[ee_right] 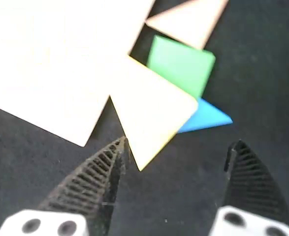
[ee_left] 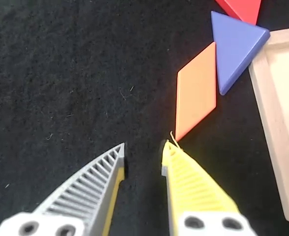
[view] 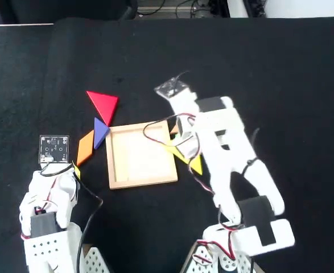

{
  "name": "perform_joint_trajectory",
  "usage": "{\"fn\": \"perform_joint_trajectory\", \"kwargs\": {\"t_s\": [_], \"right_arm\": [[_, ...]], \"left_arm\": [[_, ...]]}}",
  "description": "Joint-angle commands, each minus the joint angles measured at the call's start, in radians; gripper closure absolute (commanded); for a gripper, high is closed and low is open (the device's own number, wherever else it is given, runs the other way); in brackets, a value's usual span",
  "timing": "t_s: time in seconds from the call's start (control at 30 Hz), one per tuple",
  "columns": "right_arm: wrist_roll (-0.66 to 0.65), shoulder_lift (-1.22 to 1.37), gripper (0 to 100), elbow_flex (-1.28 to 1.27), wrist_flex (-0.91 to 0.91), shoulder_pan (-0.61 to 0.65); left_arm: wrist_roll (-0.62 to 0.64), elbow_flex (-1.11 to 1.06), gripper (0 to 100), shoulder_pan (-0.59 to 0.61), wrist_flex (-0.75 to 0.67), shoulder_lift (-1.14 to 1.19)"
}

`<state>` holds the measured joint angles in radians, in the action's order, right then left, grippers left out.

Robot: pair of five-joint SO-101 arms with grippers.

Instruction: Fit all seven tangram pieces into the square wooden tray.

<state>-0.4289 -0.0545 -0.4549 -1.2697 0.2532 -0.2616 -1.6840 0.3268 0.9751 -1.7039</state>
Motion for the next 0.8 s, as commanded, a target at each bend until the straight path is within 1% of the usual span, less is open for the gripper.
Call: {"fn": "perform_joint_trajectory", "kwargs": {"t_s": [0.0, 0.2, 0.3, 0.47, 0.53, 0.67, 0.77], "right_arm": [[-0.008, 0.019, 68.1, 0.008, 0.041, 0.014], [-0.009, 0.09, 68.0, 0.012, 0.115, 0.012], [-0.055, 0.125, 68.1, 0.012, 0.121, 0.014], [-0.068, 0.143, 68.5, 0.012, 0.127, 0.015], [-0.068, 0.147, 71.6, 0.012, 0.127, 0.015], [-0.069, 0.151, 84.4, 0.012, 0.129, 0.017], [-0.069, 0.151, 86.4, 0.008, 0.127, 0.017]], "left_arm": [[-0.006, -0.007, 87, 0.005, -0.006, -0.009], [-0.006, -0.007, 87, 0.005, -0.006, -0.011], [-0.006, -0.007, 87, 0.005, -0.006, -0.011], [-0.006, -0.008, 87, 0.004, -0.011, -0.011], [-0.006, -0.01, 87, 0.004, -0.025, -0.011], [-0.006, -0.01, 87, 0.004, -0.026, -0.011], [-0.006, -0.012, 87, 0.004, -0.026, -0.011]]}}
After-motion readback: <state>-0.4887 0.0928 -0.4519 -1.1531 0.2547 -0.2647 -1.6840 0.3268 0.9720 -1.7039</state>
